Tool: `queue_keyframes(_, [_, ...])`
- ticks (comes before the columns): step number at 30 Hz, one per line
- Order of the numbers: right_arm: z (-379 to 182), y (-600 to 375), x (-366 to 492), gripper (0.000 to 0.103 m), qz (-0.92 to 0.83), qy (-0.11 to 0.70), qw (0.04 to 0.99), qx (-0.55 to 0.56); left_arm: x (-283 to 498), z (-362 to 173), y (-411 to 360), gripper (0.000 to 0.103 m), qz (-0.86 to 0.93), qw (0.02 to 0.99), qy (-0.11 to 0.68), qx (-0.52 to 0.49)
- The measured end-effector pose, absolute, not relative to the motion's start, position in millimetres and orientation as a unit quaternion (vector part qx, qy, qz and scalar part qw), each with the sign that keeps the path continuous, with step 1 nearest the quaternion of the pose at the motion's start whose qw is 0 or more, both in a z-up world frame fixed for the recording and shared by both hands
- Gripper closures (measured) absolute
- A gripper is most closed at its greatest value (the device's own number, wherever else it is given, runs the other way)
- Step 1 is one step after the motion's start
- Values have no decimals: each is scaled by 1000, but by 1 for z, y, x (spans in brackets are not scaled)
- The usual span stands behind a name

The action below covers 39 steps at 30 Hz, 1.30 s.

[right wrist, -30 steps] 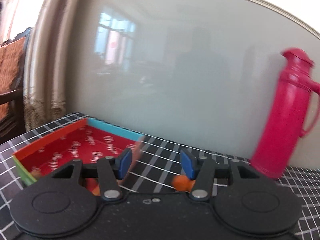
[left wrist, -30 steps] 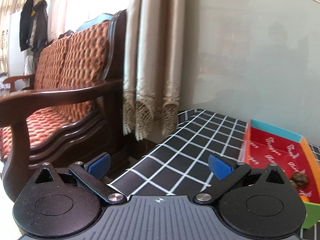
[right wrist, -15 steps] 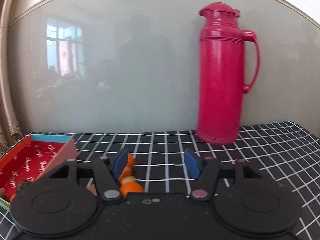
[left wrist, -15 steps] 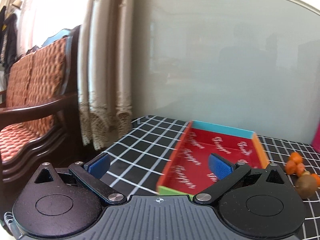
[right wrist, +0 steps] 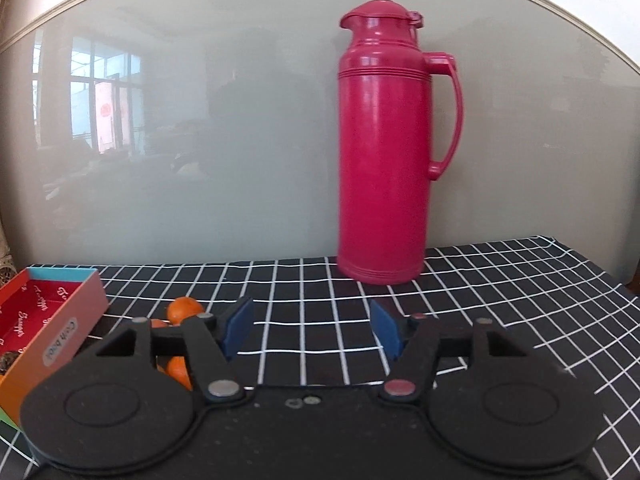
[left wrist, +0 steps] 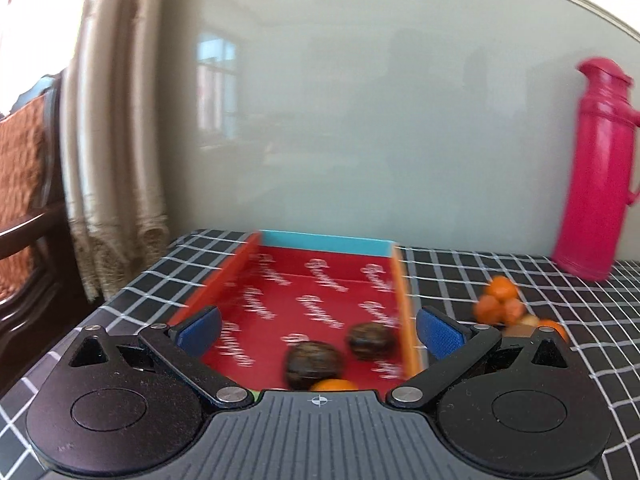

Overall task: Organize fruits
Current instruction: 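Grasp the mandarin in front of the large kiwi with the left gripper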

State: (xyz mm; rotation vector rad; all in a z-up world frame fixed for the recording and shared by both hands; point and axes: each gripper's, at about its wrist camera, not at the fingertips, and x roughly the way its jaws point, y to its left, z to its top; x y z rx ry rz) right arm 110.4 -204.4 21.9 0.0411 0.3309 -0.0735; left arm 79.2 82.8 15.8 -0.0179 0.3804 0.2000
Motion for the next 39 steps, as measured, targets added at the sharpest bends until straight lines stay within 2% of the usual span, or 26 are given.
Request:
queue_keyframes(2, [21, -212, 109, 39, -41, 165, 985, 23, 81, 14, 70, 0, 89, 978, 189, -1])
queue_keyframes(3, [21, -215, 109, 39, -44, 165, 985, 24, 82, 13, 65, 7, 84, 979, 188, 1])
queue_keyframes(5, [20, -223, 107, 39, -50, 165, 985, 25, 86, 12, 53, 14, 71, 978, 197, 6])
queue_keyframes(23, [7, -280, 96, 39, -90, 173, 980, 34, 99, -7, -57, 14, -68, 973, 216, 40])
queue_keyframes(29, [3, -294, 94, 39, -99, 177, 978, 38, 107, -19, -95, 15, -121, 960, 246, 52])
queue_keyframes(39, [-7, -307, 100, 38, -100, 192, 975, 41, 134, -33, -112, 15, -98, 957, 267, 53])
